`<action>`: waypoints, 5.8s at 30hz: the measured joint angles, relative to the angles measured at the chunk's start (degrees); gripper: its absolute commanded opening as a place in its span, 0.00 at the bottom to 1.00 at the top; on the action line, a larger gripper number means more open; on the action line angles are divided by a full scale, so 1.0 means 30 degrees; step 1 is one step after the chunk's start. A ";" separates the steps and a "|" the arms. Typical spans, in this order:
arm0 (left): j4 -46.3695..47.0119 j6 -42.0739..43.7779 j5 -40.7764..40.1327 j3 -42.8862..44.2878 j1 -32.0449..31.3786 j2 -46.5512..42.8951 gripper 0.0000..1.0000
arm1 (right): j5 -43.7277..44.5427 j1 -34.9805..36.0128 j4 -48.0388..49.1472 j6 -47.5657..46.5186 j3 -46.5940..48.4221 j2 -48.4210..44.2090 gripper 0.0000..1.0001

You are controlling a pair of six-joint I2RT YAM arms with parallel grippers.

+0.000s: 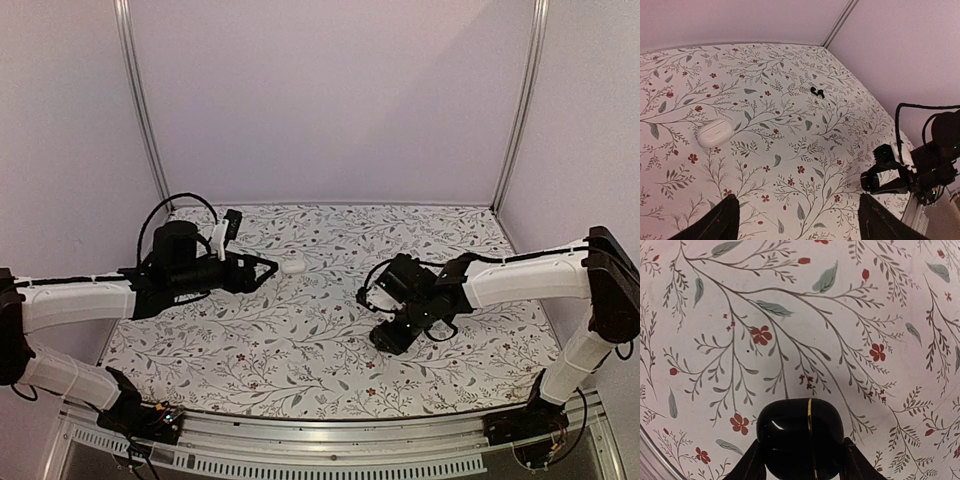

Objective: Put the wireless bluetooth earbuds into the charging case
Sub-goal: Pick up the charging case from the center of the board, then pass from the right arm to the left, then pass from the left arm to the right, then pass from the right arm to the left

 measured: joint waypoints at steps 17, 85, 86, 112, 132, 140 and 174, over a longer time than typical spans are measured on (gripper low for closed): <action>0.0066 -0.1763 0.8153 -0.0007 -0.1902 0.2470 0.66 | 0.2871 0.5705 0.3089 -0.7613 0.2543 -0.1545 0.34; 0.2907 0.2040 0.7512 0.1086 -0.5654 -0.0401 0.14 | -1.0156 0.1909 1.0732 -0.1501 -0.0342 -0.6900 0.53; 0.2769 0.2186 0.7526 0.1107 -0.5690 -0.0401 0.14 | -1.0287 0.1909 1.0593 -0.1537 -0.0168 -0.6863 0.52; 0.2076 0.3315 0.8094 0.1151 -0.6186 -0.0401 0.12 | -1.1970 0.1902 0.9049 -0.2368 0.0765 -0.5362 0.36; 0.1588 0.3949 0.8502 0.1472 -0.6317 -0.0189 0.43 | -1.2269 0.1872 0.7839 -0.2936 0.1574 -0.4656 0.06; 0.1894 0.3745 0.7388 0.1151 -0.6382 -0.0925 0.59 | -1.2393 0.1887 0.9369 -0.2535 0.1035 -0.4889 0.03; 0.8415 0.1712 0.5829 -0.1260 -0.6499 -0.1814 0.40 | -1.1723 0.1887 1.6786 0.1727 -0.0481 -0.5340 0.01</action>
